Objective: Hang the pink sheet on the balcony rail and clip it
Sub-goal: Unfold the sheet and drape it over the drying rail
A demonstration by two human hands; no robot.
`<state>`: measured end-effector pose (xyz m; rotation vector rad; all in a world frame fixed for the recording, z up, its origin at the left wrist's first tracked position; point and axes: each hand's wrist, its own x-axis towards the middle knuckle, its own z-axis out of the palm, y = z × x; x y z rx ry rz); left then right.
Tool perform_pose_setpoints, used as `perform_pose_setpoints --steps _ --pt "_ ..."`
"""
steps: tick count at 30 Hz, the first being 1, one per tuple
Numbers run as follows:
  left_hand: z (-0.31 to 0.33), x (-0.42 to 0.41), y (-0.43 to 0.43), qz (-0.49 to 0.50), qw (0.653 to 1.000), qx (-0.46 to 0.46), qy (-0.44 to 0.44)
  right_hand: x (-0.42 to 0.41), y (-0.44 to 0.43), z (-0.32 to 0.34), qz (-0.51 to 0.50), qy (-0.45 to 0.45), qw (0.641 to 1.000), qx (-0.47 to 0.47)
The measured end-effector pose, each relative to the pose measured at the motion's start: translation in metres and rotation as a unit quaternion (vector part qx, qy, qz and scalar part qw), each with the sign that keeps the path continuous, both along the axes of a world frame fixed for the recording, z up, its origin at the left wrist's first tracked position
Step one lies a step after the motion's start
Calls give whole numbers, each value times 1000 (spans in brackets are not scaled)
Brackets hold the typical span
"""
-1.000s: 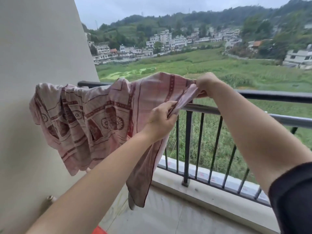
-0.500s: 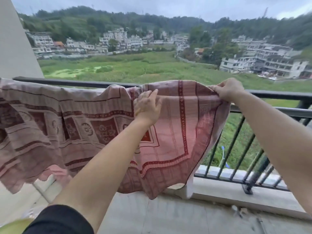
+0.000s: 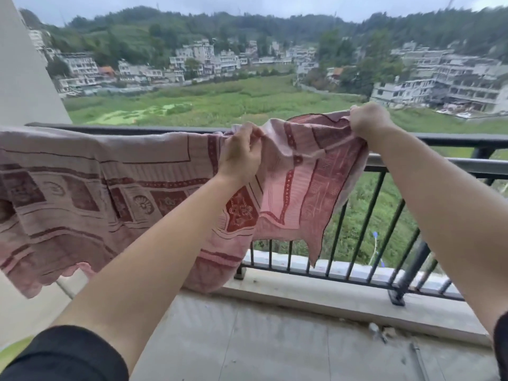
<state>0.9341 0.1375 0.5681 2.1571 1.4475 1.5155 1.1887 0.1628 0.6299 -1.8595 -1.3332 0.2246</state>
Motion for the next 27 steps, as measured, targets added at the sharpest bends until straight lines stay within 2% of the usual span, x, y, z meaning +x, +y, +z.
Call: perform_pose_setpoints --steps 4,7,9,10,12,13,15,17,19,21,24,25,27 --pt "3 66 -9 -88 994 -67 4 65 -13 11 -8 -138 990 -21" --pt "8 93 -11 -122 982 -147 2 97 -21 8 15 -249 956 -157" --pt "9 99 -8 -52 990 -131 3 103 -26 3 62 -242 938 -241" --pt "11 99 -4 33 995 -90 25 104 -24 1 86 -231 935 -256" --pt "16 93 8 191 977 -40 88 105 -18 -2 142 -186 935 -267" --pt "18 88 15 228 967 -57 101 103 -14 -3 183 -122 935 -277" --pt "21 75 29 240 954 -140 113 97 -8 -1 245 19 919 -307" --pt "20 61 36 215 947 -205 118 90 1 0 276 6 898 -342" --pt "20 52 34 187 953 -213 107 81 10 0 323 -41 865 -381" --pt "26 45 37 182 957 -206 93 66 19 -3 366 -44 855 -366" --pt "41 40 45 214 961 -164 54 41 36 -12 322 -10 912 -254" --pt "46 41 49 231 963 -135 22 34 40 -14 294 14 934 -204" --pt "64 49 59 263 962 -53 -53 29 47 -8 251 90 956 -123"
